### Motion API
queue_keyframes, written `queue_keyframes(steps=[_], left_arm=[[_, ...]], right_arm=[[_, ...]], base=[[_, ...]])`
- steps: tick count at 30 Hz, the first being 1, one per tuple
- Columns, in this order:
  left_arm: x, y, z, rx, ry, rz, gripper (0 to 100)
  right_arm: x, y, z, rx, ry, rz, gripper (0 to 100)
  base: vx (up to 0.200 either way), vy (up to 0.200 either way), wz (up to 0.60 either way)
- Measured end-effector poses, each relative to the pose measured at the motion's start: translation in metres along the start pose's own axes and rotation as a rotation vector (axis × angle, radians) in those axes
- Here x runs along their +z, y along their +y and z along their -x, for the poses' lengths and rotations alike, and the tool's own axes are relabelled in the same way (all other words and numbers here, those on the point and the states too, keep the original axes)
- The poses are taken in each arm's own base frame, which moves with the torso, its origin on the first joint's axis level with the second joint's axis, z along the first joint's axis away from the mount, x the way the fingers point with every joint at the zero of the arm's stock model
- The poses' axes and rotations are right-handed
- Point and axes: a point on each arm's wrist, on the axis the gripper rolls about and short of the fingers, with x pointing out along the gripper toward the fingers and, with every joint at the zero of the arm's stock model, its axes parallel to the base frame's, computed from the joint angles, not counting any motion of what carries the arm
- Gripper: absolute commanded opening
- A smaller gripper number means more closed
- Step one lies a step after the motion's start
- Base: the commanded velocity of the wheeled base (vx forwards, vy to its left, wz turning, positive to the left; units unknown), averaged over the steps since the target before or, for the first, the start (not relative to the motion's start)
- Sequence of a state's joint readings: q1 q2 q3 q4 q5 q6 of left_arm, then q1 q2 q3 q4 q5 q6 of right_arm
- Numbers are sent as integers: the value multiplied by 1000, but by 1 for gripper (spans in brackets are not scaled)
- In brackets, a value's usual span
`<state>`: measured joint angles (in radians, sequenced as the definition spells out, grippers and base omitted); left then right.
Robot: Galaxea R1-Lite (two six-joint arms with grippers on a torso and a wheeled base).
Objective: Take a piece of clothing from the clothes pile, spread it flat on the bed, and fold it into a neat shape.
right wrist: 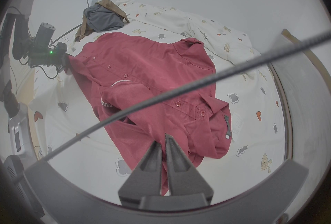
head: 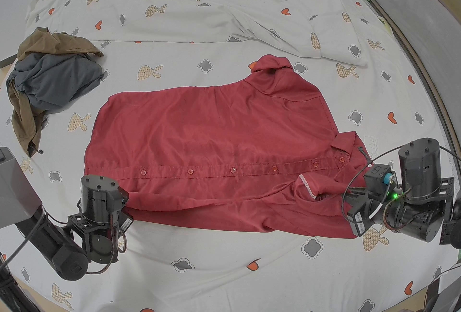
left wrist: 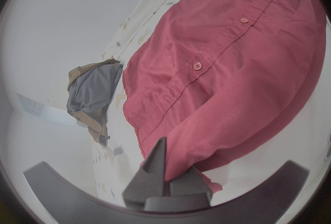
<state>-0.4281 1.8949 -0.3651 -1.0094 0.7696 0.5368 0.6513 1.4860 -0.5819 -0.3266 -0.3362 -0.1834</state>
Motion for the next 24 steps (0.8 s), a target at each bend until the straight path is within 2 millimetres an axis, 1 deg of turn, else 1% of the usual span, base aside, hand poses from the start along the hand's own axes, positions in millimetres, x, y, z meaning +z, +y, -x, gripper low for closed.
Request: queue_keyframes(steps=[7, 10, 18, 19, 21, 22, 24], left_arm=[[8, 0, -19, 28, 16, 25, 0], [9, -1, -26, 36, 25, 29, 0], [12, -7, -36, 36, 35, 25, 0], [12, -8, -37, 34, 36, 23, 100], [12, -9, -38, 34, 38, 21, 100], [12, -9, -38, 33, 39, 20, 100], [12, -10, -38, 34, 38, 21, 100]], right_arm=[[13, -3, -22, -25, 16, -5, 0], [15, -5, -29, -34, 26, -6, 0], [17, -6, -39, -39, 37, -2, 0], [19, -6, -39, -41, 33, -3, 0], [21, -6, -40, -42, 27, -5, 0], [22, -7, -40, -43, 24, -6, 100], [24, -7, -41, -46, 15, -10, 100]], base=[[0, 0, 0], [0, 0, 0], [0, 0, 0], [0, 0, 0], [0, 0, 0], [0, 0, 0], [0, 0, 0]])
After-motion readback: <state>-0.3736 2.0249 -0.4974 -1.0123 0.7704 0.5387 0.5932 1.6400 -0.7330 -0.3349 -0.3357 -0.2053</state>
